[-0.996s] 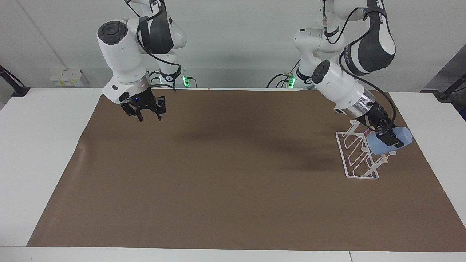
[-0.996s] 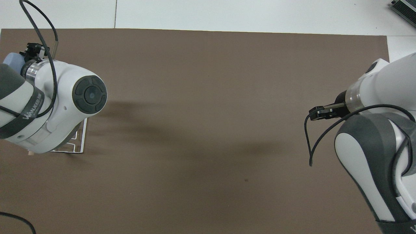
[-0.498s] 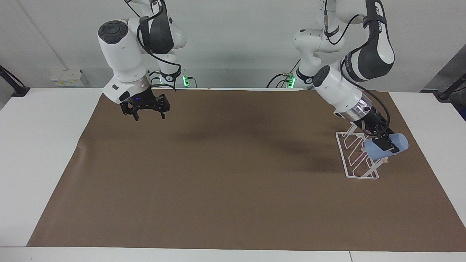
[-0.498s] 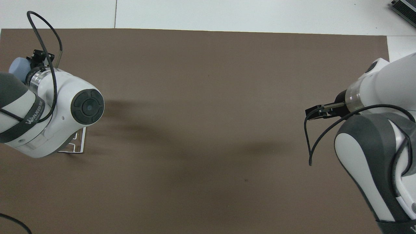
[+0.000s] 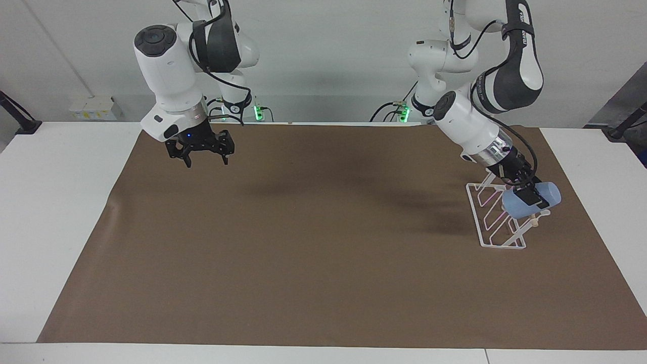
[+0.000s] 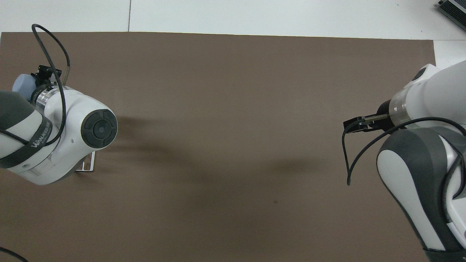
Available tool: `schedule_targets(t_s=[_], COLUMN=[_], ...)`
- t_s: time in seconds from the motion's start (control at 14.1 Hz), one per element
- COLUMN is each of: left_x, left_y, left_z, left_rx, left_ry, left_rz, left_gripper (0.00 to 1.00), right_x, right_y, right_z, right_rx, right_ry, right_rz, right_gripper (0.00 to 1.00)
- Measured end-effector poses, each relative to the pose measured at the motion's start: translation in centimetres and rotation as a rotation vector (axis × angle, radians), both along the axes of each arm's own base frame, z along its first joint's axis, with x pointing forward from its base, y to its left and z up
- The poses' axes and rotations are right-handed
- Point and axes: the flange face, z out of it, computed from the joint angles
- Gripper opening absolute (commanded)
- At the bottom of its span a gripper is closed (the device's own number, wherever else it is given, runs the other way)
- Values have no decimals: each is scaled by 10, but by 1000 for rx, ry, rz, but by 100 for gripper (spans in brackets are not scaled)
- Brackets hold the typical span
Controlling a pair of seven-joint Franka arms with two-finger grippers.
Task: Hang cup on cup holder
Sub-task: 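Lower the cup onto the rack hook with the left gripper, then release the cup and retract the left gripper from the rack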
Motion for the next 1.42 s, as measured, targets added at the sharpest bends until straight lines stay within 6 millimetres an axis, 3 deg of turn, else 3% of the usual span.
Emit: schedule_targets(t_s=[0.28,0.36,1.14,1.42], left_x=[-3,-3,-4,-3], left_y=[0,0,-1,1], left_z=[-2,-2,3,21], left_rx=[-9,-11,-19,-52], left_ry=[-9,-13,-32,-69], left_rz=[2,4,10,57], left_gripper=[24,99,100,100], right_x=[0,1,3,3], right_y=[-4,-6,-42,-51], right_z=[0,0,0,0], right_rx=[0,0,0,0], right_ry=[0,0,1,1], right_rz=[-7,-12,-77,-93], right_gripper=[100,100,100,100])
